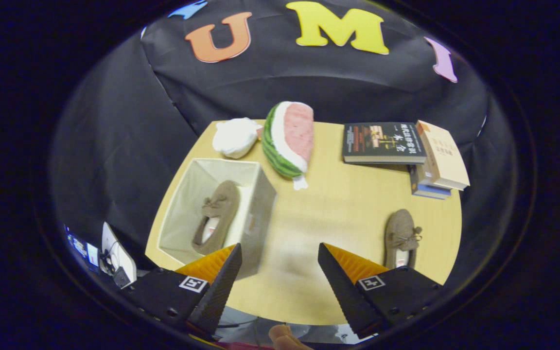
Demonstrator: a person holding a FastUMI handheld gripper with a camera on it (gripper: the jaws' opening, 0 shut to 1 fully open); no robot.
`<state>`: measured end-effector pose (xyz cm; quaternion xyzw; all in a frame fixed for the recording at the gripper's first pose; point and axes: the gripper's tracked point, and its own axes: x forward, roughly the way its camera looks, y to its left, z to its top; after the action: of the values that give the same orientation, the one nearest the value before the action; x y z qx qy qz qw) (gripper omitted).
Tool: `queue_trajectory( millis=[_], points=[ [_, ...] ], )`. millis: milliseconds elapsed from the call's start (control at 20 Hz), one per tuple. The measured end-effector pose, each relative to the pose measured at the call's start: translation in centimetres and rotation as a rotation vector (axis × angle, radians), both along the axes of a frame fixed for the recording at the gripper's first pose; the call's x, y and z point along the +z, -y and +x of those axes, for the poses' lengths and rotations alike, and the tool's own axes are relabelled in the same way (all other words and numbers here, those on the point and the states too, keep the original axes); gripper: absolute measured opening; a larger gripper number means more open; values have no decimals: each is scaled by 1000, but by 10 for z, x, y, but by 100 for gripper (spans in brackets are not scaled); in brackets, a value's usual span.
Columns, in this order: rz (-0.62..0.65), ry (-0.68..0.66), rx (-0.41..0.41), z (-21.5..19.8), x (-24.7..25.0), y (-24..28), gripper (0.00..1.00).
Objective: Open the storage box then place both shoes into the box .Put the left shoe in first, then the right shoe, with the right side of both shoes facing outward in a uniform manner.
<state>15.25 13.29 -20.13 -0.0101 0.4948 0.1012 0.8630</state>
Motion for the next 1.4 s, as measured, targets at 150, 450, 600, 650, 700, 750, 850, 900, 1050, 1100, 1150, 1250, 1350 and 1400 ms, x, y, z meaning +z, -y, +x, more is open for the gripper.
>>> queue_trajectory(
  millis=[150,450,600,650,700,750,850,900,1050,1100,1150,1250,1350,1400],
  points=[
    [-53,-11,-37,3,-24,73,96],
    [-148,-91,-140,2,-86,208,96],
    [-196,-132,-187,6,-117,256,95],
    [-222,-155,-185,6,-129,267,95],
    [-238,-178,-182,6,-138,275,94],
    [-251,-194,-182,9,-147,283,92],
    [-266,-188,-183,24,-166,298,89],
    [-263,-189,-182,29,-172,301,82],
    [-154,-231,-170,30,-186,288,55],
    [-132,-230,-164,31,-186,283,42],
    [-121,-230,-159,30,-187,280,28],
    [-115,-221,-158,32,-187,277,10],
    [-100,-232,-181,28,-186,278,1],
    [-84,-252,-197,22,-186,279,1]
  ],
)
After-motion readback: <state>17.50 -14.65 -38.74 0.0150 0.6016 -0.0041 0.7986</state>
